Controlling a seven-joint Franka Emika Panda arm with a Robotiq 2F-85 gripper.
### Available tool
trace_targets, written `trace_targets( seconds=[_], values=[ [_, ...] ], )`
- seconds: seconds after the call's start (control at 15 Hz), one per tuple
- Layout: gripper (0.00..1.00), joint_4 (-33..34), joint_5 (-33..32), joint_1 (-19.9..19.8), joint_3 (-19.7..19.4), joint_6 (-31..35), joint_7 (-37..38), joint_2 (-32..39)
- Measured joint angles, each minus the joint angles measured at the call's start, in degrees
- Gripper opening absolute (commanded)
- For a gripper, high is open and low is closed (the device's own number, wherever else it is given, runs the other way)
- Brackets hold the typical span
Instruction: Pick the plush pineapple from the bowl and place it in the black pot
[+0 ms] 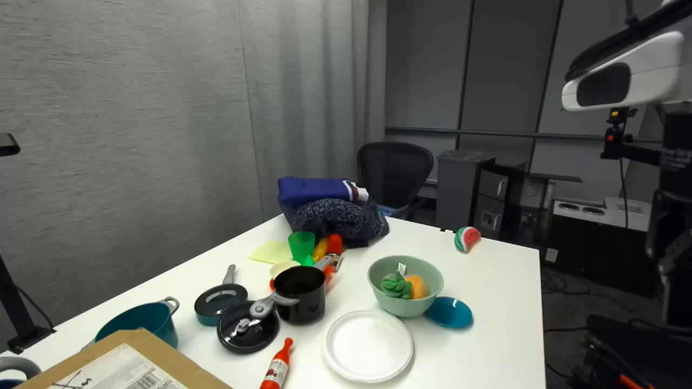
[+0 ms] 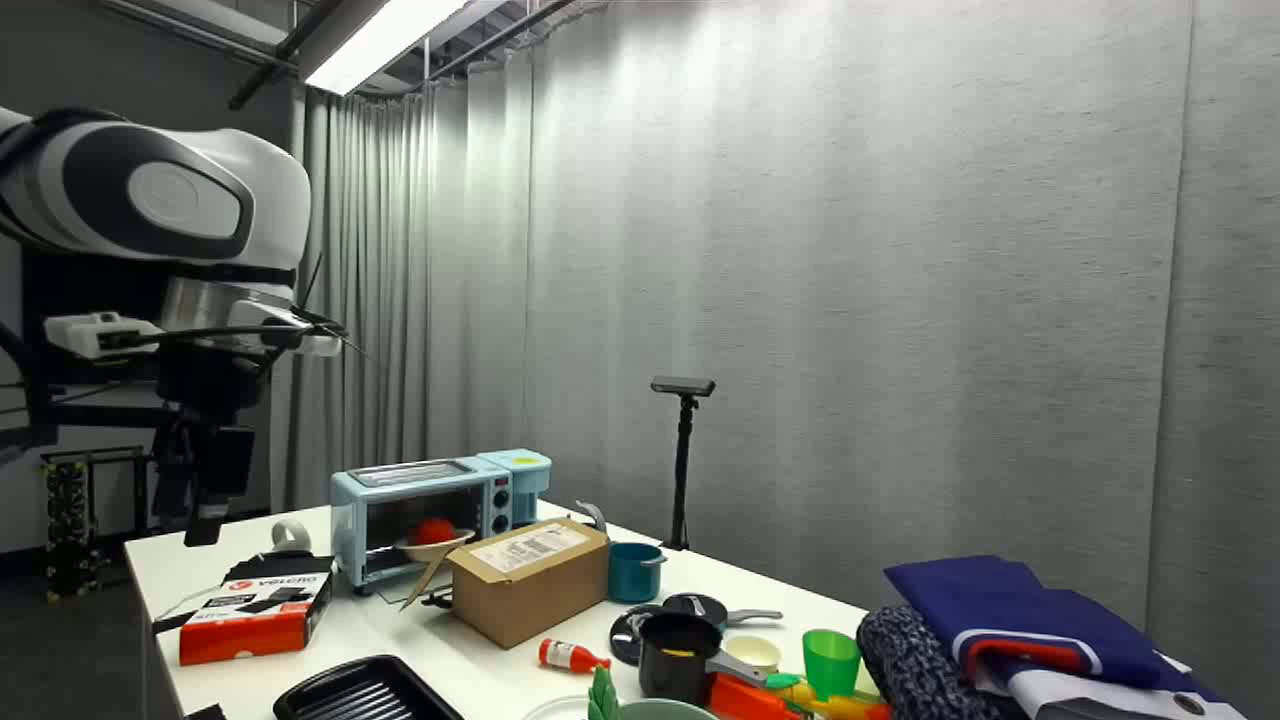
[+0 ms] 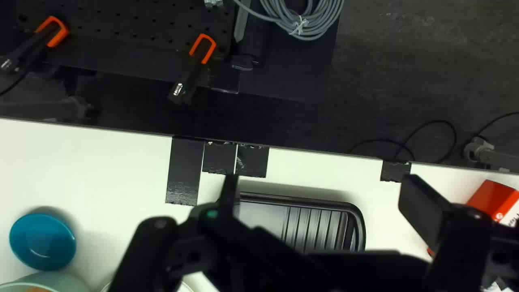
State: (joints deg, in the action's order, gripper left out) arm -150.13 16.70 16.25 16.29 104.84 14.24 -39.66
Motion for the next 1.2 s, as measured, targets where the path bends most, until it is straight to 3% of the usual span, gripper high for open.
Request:
trace_targets(
  seconds=[1.0,1.2],
  values=[
    [1.0,0.0,0.0,0.0,0.0,0.0,0.0,0.1],
    [1.0,0.0,-1.4,-1.7,0.0,2.6,1.2,0.9]
  ],
)
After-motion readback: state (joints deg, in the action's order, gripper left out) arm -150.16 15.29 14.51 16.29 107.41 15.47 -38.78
